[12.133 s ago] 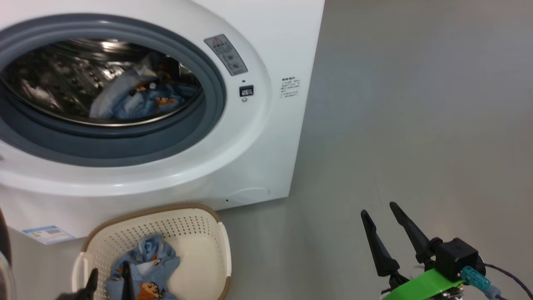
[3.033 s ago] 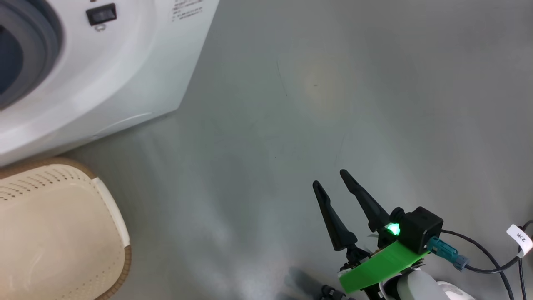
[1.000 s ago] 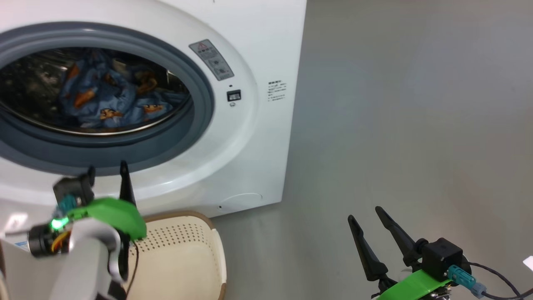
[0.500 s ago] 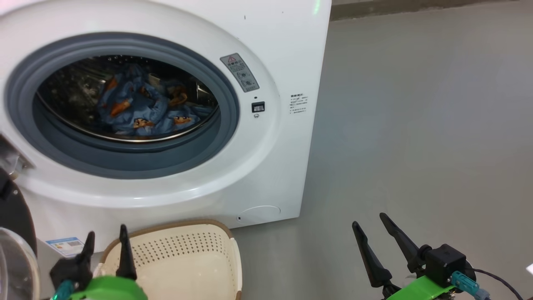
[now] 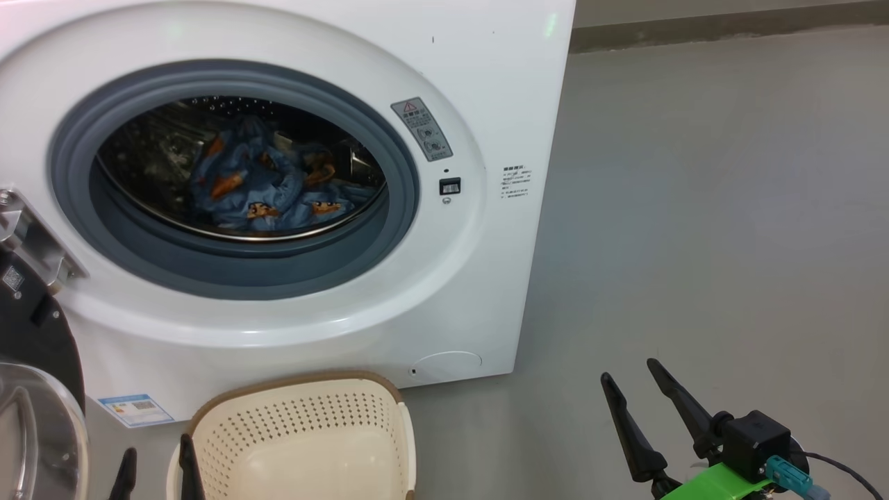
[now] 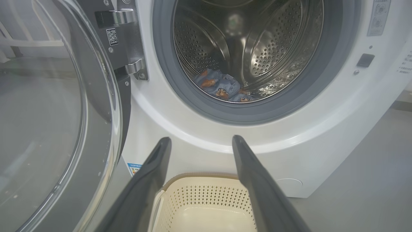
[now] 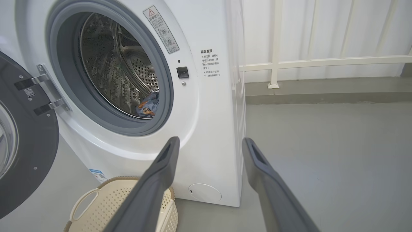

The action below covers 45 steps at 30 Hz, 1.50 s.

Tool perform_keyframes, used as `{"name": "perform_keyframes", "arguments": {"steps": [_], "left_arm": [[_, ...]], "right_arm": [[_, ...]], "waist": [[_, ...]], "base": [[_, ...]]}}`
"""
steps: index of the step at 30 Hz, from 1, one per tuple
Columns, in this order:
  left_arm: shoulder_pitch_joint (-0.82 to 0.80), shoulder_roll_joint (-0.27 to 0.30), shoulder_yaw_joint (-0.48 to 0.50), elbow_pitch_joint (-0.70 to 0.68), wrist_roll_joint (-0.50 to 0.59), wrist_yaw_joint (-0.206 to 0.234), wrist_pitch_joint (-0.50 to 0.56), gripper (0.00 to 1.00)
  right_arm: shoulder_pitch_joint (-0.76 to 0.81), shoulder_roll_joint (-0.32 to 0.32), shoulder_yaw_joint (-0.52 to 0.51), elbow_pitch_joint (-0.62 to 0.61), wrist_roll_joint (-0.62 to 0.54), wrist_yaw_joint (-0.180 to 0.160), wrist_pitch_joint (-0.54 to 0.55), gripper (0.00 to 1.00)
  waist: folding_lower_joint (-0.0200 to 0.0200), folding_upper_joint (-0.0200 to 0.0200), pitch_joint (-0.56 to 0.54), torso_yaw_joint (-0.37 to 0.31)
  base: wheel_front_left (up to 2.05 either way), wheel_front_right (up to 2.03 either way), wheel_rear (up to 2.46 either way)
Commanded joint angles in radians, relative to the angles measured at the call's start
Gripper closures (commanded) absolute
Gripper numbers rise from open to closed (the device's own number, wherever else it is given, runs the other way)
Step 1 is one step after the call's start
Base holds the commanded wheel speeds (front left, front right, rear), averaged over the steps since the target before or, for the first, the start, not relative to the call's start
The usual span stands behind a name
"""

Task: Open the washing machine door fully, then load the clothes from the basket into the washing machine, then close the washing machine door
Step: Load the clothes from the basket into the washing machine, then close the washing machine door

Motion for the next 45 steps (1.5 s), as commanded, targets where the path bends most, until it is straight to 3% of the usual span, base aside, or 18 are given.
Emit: {"name": "perform_keyframes", "arguments": {"steps": [1, 29, 45], "left_arm": [[0.013, 0.007, 0.027, -0.048, -0.016, 0.011, -0.006, 0.0], [0.085, 0.006, 0.012, -0.142, -0.014, 0.015, -0.006, 0.0], [0.085, 0.006, 0.003, -0.137, -0.018, 0.011, -0.006, 0.0]], "right_arm": [[0.001, -0.009, 0.02, -0.027, -0.021, 0.009, -0.005, 0.0], [0.028, -0.005, -0.004, -0.039, -0.031, 0.009, -0.005, 0.0], [0.029, -0.007, -0.004, -0.041, -0.031, 0.009, -0.005, 0.0]], "waist": [[0.0, 0.0, -0.008, 0.001], [0.0, 0.0, -0.019, -0.026], [0.0, 0.0, -0.012, -0.03]], "base": [[0.0, 0.0, 0.0], [-0.03, 0.03, 0.0], [-1.39, 1.39, 0.0]]}}
